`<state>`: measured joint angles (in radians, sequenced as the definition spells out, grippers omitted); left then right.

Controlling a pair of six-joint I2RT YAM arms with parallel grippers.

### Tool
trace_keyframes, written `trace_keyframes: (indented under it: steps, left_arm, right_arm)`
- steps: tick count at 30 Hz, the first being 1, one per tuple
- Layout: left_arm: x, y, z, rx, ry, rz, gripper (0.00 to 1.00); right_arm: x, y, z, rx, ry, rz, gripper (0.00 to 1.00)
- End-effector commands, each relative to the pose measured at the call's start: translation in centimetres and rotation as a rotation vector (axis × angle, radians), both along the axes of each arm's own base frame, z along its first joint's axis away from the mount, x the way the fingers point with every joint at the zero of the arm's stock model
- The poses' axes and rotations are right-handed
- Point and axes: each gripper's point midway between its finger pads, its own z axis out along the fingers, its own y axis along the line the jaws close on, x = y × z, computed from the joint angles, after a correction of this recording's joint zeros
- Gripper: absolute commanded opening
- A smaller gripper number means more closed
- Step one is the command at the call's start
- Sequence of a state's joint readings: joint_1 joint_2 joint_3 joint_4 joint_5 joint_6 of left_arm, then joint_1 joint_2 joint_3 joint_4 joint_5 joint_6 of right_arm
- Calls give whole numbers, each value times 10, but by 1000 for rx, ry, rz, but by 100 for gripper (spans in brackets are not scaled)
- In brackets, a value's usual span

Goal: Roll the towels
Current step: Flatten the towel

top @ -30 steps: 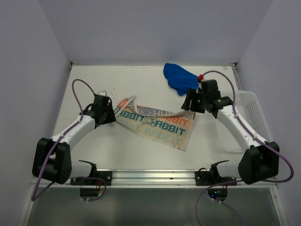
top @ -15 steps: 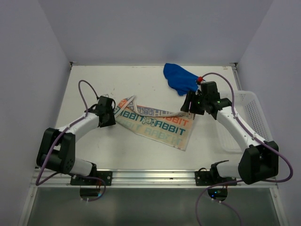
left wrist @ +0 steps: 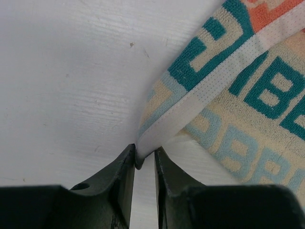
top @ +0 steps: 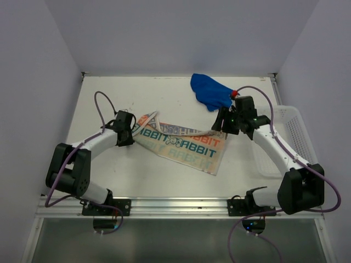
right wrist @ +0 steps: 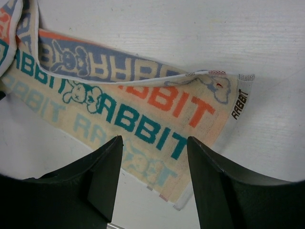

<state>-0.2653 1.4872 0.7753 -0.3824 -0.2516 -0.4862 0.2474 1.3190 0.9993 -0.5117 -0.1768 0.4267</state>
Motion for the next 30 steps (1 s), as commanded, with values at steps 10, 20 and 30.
trace_keyframes:
  steps: [10, 20, 30]
  left_arm:
    - [25, -3, 16, 15, -75, -24, 4]
    - [34, -28, 68, -116, -164, -76, 0]
    - [32, -78, 142, -365, -289, -285, 0]
  right_arm:
    - [-10, 2, 3, 28, -17, 25, 59]
    - [-44, -2, -10, 51, 61, -2, 53]
    - [-104, 2, -51, 69, 192, -16, 49]
